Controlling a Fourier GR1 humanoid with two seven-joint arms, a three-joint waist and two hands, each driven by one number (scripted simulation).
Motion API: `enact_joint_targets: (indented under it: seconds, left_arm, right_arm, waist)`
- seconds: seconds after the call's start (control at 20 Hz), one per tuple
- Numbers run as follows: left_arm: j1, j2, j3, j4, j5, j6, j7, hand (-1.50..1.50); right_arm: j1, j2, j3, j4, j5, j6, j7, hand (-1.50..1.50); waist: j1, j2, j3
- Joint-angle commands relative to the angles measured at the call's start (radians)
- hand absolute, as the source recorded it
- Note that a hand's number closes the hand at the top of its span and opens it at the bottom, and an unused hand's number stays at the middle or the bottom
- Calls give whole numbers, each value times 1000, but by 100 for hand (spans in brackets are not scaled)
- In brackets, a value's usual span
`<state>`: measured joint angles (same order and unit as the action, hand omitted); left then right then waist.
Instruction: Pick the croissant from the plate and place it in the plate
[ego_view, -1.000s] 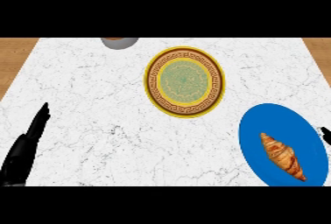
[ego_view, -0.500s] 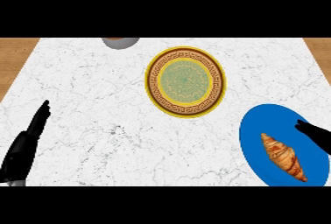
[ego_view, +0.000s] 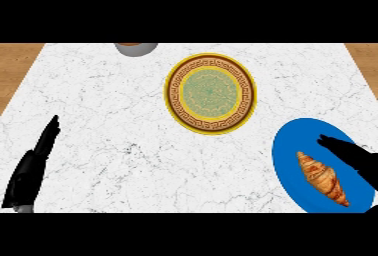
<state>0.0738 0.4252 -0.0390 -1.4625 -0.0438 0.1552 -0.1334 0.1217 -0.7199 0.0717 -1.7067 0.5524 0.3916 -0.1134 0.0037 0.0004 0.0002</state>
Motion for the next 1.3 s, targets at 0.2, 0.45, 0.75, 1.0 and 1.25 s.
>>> enact_joint_targets:
  seconds: [0.2,0.45,0.75,1.0,1.25]
  left_arm:
    - [14,-22,67,17,-20,-61,-38,0]
    - [41,-47,74,-40,-44,-85,-22,0]
    - [-14,-87,98,19,-104,-87,-2,0]
    - [49,-75,139,-82,-89,-127,7,0]
    - [-64,-104,159,74,-116,-123,-33,0]
  right_arm:
    - [-93,46,-9,115,94,104,-47,-150]
    - [-62,97,4,167,193,55,-80,-150]
    - [-108,176,-2,267,262,31,-121,-150]
    - [-149,221,0,312,286,30,-152,150]
    - [-94,242,-5,228,288,29,-184,150]
  waist:
    - [-2,-1,0]
    - [-2,-1,0]
    - [-3,0,0]
    - [-1,-1,0]
    - [-8,-1,0]
